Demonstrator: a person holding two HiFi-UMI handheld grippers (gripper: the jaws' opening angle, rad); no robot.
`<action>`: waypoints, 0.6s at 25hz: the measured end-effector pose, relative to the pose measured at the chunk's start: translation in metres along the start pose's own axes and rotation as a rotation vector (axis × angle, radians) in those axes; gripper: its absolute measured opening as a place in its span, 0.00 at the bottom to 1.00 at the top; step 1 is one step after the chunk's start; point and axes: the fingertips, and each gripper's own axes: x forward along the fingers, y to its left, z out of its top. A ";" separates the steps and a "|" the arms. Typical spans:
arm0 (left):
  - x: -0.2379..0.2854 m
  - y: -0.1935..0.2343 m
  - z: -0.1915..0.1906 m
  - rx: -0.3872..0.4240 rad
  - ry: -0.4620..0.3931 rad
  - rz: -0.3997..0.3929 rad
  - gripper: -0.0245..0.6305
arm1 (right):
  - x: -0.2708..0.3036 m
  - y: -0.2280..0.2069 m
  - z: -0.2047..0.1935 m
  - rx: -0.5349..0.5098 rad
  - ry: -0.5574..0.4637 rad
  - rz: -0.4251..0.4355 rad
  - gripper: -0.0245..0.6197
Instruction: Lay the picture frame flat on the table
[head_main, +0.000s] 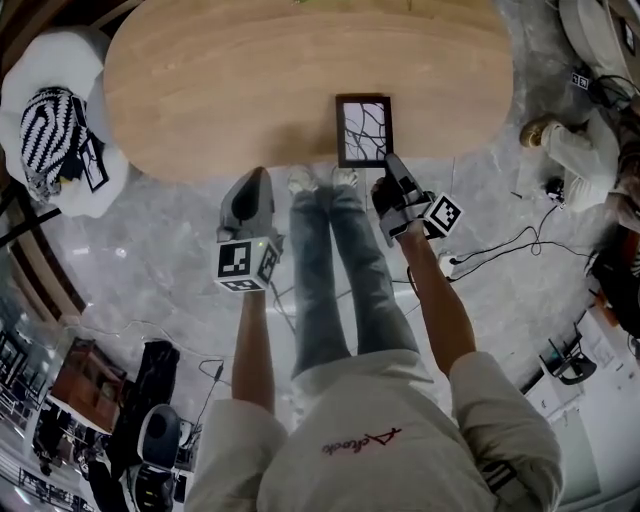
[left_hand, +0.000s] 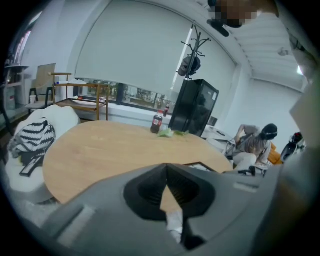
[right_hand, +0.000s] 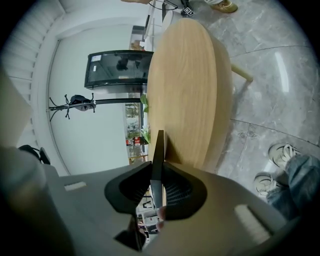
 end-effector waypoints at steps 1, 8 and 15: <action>-0.001 0.000 -0.002 -0.002 0.002 0.000 0.04 | 0.002 -0.001 0.000 0.001 0.002 0.002 0.15; 0.006 0.015 0.002 -0.015 0.008 0.005 0.04 | 0.044 -0.004 0.000 -0.013 0.001 -0.002 0.16; -0.003 0.013 0.001 -0.012 -0.005 0.011 0.04 | 0.064 -0.006 -0.003 -0.026 -0.003 -0.027 0.16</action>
